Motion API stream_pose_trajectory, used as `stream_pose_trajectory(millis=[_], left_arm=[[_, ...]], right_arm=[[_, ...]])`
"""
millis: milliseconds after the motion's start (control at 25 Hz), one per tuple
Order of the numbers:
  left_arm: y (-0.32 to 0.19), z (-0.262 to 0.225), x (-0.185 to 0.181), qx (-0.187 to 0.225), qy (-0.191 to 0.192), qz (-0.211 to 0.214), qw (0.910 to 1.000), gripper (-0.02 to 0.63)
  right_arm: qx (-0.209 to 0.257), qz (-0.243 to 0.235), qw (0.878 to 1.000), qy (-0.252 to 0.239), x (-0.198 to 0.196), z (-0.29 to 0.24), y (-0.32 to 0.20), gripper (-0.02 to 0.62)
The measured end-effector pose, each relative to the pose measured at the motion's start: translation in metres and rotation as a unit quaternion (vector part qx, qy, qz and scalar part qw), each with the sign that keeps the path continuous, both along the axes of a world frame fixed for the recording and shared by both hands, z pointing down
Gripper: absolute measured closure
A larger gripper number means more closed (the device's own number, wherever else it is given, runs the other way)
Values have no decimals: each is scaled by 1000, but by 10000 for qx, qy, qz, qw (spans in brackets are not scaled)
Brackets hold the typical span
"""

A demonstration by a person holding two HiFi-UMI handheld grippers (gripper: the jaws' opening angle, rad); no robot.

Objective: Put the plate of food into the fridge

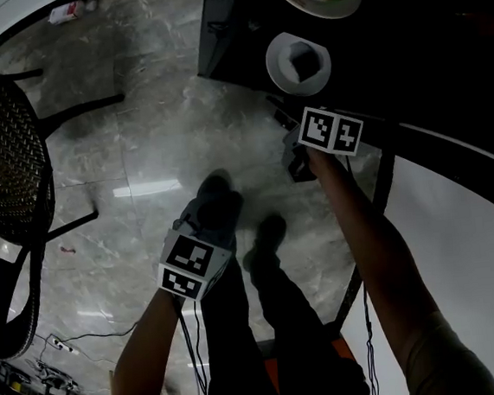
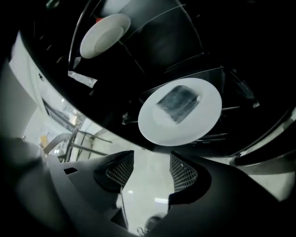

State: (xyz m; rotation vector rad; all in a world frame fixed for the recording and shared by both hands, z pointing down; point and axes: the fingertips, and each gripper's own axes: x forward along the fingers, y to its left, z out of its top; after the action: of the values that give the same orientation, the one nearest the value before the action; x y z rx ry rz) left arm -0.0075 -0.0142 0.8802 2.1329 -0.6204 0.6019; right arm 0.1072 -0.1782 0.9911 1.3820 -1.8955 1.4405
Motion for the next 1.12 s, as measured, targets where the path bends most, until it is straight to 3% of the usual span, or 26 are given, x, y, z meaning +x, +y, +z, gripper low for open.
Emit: stream_pose_trajectory(millis=[280,320,400,480,720,1000,1120], left_arm=[[-1,5,-9,-59,-72,-63,9999,595],[-2,5,-10,-73,-73,-86,9999,595],[-1,7,-12,-105,-75,-100,9999,595],[0,9,-14,-120,-79,-88,9999,595],[3,12,-19,-193,-105,-68,9997,595],[0,12,-17,-105,-64,-158,9998,595],[-3,12,-16,-59,-83,-127,9999,595]], right_arm=[[-67,653,9978,-88,2,1,-18,357],[-102,715,9974,-72,4,1,-18,385],[-145,873,9961,-60,10,3,-16,513],[-142,1023,9946,-100,13,5,-16,537],[-133,1814,9813,-627,15,0,-28,550],[-173,2185,9721,-833,26,0,-32,554],[-160,2124,9741,-757,31,0,-34,554]])
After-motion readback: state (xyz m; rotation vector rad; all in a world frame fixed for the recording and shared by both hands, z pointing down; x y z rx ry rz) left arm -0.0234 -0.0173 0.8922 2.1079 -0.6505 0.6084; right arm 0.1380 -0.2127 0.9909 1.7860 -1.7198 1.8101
